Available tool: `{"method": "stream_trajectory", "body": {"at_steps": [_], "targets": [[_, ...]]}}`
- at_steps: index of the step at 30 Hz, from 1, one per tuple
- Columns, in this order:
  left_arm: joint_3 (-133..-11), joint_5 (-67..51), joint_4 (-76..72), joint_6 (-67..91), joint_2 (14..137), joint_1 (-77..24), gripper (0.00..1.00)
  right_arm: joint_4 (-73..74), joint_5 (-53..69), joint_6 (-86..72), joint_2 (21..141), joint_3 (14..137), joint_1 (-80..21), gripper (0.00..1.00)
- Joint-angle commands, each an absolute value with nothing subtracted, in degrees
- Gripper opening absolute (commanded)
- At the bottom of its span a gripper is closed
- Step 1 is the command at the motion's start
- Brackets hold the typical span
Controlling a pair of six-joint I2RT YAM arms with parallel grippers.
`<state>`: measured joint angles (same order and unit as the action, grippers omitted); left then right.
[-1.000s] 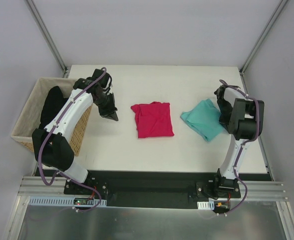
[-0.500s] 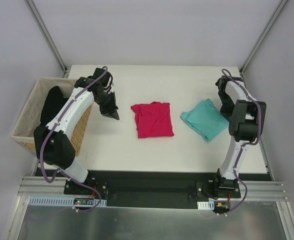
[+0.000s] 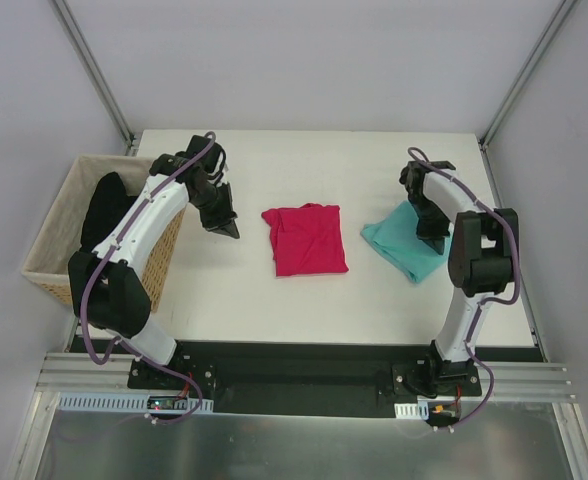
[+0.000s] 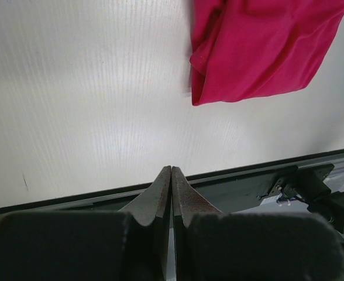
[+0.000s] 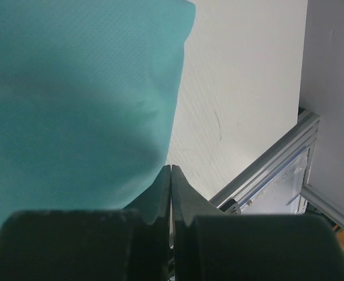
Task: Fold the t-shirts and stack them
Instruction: Put the neatly folded tshirt into the corner of the board with both arms
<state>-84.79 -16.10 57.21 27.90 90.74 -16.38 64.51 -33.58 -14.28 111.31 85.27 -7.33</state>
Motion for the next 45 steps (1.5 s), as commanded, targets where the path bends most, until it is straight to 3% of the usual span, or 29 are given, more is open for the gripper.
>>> {"method": "stream_trajectory", "body": {"at_steps": [1,22,45], "targets": [[-84.64,-17.14,57.04,28.04,90.62,-16.00,0.00,66.45,-33.49,-16.96,108.46,83.50,-8.70,0.01],[-82.35,-17.14,57.04,27.42,89.21,-16.00,0.00,62.93,-30.32,-21.88,109.34,73.83,-15.38,0.01],[-81.30,-15.82,57.39,27.60,88.24,-16.00,0.00,66.88,-25.23,-23.20,116.81,85.86,-26.10,0.01]]}}
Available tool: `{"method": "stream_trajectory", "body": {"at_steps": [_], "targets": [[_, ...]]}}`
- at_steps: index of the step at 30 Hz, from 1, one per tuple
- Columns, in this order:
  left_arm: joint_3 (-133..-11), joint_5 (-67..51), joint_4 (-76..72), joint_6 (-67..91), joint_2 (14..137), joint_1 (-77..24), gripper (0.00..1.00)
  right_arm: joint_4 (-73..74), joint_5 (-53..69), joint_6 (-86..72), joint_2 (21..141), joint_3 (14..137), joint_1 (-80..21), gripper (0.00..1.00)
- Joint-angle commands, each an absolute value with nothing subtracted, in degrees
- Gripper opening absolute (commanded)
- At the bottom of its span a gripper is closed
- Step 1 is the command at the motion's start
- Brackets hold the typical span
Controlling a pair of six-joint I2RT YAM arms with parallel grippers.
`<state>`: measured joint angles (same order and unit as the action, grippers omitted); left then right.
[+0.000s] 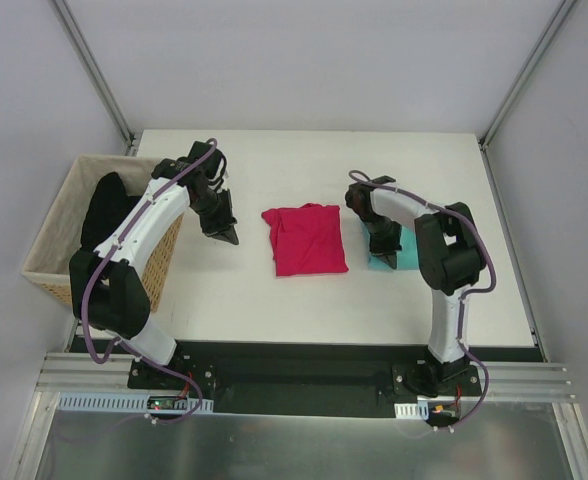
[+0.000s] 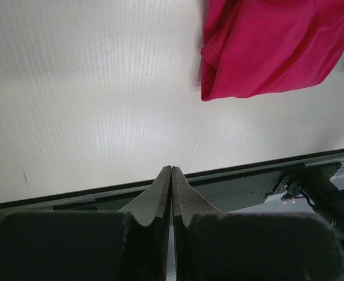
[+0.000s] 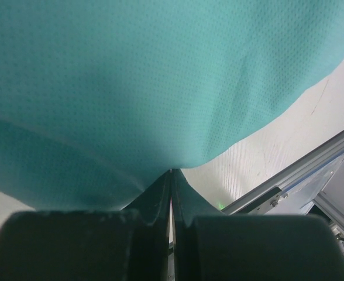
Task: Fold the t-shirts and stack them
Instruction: Put the neatly folded tshirt into the corner of the board with both arms
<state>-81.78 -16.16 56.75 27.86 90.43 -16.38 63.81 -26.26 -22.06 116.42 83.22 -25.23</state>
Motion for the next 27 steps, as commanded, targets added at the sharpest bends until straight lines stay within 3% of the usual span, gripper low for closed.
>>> {"method": "stream_trajectory", "body": {"at_steps": [1,18,23,27], "targets": [[-81.30,-15.91,57.31,27.60,88.24,-16.00,0.00,66.80,-25.05,-23.12,117.07,86.04,-26.10,0.01],[-82.09,-15.82,57.30,26.72,89.12,-16.00,0.00,69.26,-27.68,-24.26,111.73,86.31,-28.74,0.01],[-83.49,-16.00,57.30,26.11,90.52,-16.00,0.00,68.99,-29.61,-24.70,104.77,85.25,-30.76,0.10],[-85.51,-16.61,57.22,25.93,91.93,-16.00,0.00,70.92,-34.97,-21.99,104.50,91.39,-29.97,0.15]]}}
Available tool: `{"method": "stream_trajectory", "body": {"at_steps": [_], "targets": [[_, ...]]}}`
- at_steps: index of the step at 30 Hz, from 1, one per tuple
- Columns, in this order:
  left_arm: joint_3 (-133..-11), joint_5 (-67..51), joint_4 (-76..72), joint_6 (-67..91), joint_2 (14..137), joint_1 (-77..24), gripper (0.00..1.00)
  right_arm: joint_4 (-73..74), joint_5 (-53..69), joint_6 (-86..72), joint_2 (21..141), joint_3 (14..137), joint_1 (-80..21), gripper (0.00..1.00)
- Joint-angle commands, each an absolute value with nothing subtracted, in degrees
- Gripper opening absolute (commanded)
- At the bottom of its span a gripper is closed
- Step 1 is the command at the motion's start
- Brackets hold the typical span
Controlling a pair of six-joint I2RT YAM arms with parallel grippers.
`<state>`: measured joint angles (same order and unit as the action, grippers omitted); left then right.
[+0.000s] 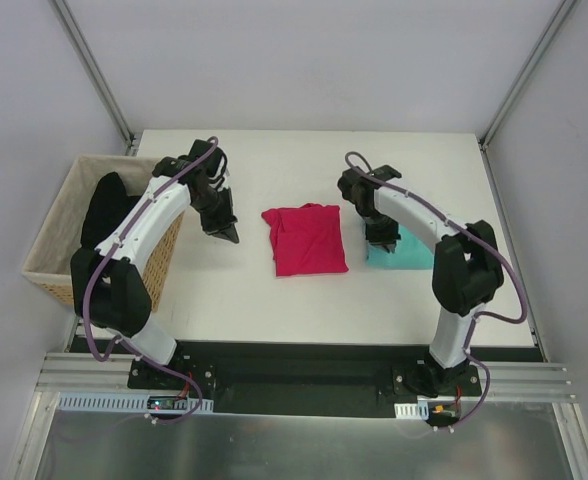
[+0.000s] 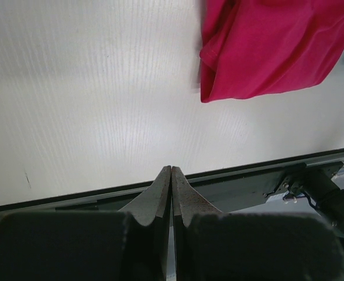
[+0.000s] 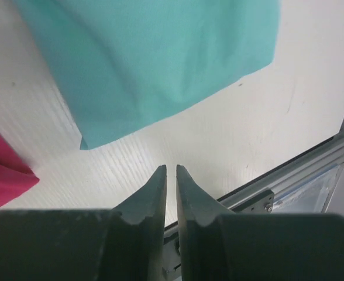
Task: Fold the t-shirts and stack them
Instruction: Put the neatly folded tshirt into the corner of the board with both arms
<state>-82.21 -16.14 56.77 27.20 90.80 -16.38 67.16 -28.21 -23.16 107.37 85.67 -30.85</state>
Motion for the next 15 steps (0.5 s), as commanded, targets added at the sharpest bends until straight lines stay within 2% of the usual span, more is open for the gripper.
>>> {"method": "stream_trajectory", "body": {"at_steps": [1,4,6,8,15], "targets": [[-86.30,-16.70,57.30,25.84,92.28,-16.00,0.00,71.01,-35.94,-21.02,106.24,94.97,-28.93,0.16],[-87.62,-17.23,57.30,25.58,93.08,-16.00,0.00,71.81,-37.09,-17.85,109.68,102.01,-25.24,0.16],[-88.15,-17.14,57.39,25.31,93.25,-16.00,0.00,71.11,-36.83,-16.62,112.14,104.67,-23.13,0.06],[-88.42,-16.61,57.31,25.22,93.25,-16.00,0.00,69.36,-35.17,-14.95,114.24,106.95,-19.61,0.01],[-89.56,-15.38,58.45,25.31,93.78,-15.91,0.00,67.33,-32.52,-12.39,123.29,113.20,-9.68,0.01]]}}
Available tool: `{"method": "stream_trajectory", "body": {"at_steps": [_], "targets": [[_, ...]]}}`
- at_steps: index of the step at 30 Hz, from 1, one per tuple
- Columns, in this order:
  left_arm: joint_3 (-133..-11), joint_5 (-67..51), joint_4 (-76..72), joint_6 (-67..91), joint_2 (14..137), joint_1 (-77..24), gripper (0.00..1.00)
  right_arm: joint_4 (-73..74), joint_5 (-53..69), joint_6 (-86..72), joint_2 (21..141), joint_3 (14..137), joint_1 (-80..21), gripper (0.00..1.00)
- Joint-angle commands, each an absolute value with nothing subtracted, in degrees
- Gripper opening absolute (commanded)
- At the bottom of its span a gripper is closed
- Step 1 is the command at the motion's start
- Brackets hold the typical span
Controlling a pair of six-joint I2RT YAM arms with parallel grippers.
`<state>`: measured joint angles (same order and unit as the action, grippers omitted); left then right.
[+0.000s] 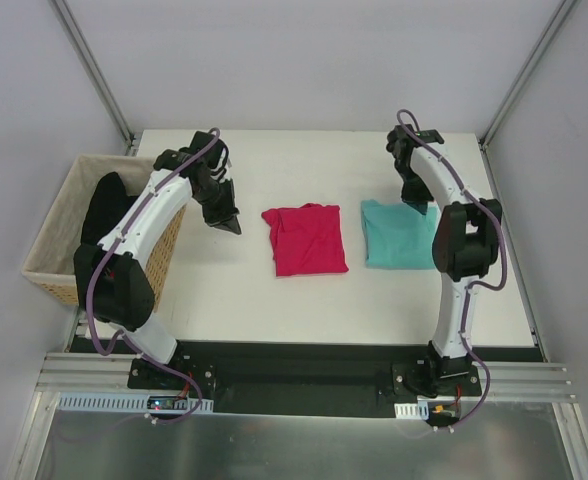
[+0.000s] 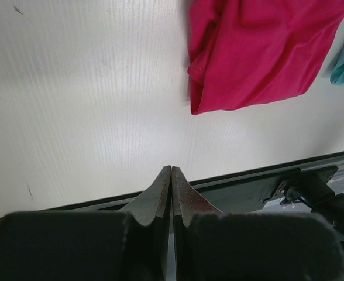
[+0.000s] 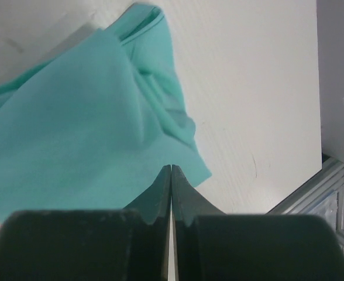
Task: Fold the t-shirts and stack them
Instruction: Put the neatly folded tshirt into the corner of the board with both arms
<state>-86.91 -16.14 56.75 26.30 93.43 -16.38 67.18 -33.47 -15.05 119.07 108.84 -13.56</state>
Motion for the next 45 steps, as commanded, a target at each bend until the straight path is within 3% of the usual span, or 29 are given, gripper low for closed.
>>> {"method": "stream_trajectory", "body": {"at_steps": [1,15,45], "targets": [[-90.08,-14.95,58.62,25.23,93.87,-15.91,0.00,67.32,-32.17,-12.13,124.01,113.90,-7.67,0.01],[-96.94,-14.59,61.26,24.79,99.66,-15.56,0.00,65.21,-27.34,-6.60,134.03,121.99,3.60,0.01],[-98.17,-15.29,61.79,26.10,101.16,-15.56,0.00,62.75,-14.68,-3.43,137.64,122.96,0.18,0.01]]}}
